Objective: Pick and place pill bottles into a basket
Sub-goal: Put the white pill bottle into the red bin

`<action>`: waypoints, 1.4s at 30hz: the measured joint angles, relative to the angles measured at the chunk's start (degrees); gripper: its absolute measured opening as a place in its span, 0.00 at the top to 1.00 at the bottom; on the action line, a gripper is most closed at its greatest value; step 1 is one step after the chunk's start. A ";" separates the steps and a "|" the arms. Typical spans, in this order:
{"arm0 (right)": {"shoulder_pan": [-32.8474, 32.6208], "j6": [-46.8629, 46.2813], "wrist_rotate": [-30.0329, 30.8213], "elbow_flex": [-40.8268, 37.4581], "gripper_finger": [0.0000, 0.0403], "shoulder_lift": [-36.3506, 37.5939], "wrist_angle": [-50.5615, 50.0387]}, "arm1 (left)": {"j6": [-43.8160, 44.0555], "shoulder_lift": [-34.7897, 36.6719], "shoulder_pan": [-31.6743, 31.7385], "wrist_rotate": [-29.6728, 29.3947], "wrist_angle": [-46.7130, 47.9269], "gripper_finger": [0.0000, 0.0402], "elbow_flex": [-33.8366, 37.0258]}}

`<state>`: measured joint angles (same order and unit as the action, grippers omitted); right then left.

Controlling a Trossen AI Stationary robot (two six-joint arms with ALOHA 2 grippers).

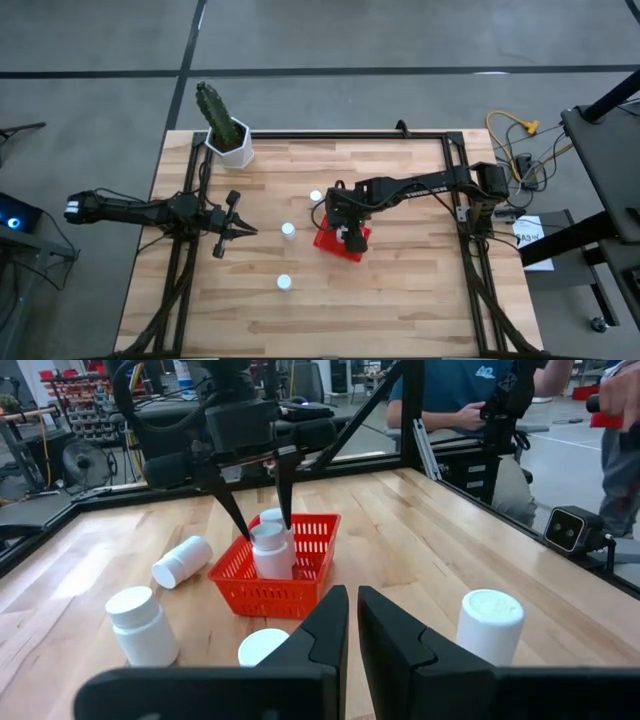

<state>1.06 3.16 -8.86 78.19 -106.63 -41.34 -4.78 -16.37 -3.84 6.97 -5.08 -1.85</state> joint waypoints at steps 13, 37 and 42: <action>0.41 0.26 1.60 1.97 0.50 0.00 0.00 | -0.04 -0.05 -0.02 0.01 0.04 0.97 0.00; 1.12 2.93 10.43 12.17 0.50 0.04 -7.35 | -0.14 -0.10 -0.01 -0.01 0.02 0.97 0.00; 1.44 5.25 12.52 12.17 0.50 0.04 -9.01 | -0.18 -0.10 -0.02 -0.01 0.04 0.97 0.00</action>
<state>2.50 8.40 3.65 90.37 -106.59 -50.35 -4.95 -16.47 -3.86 6.96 -5.04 -1.85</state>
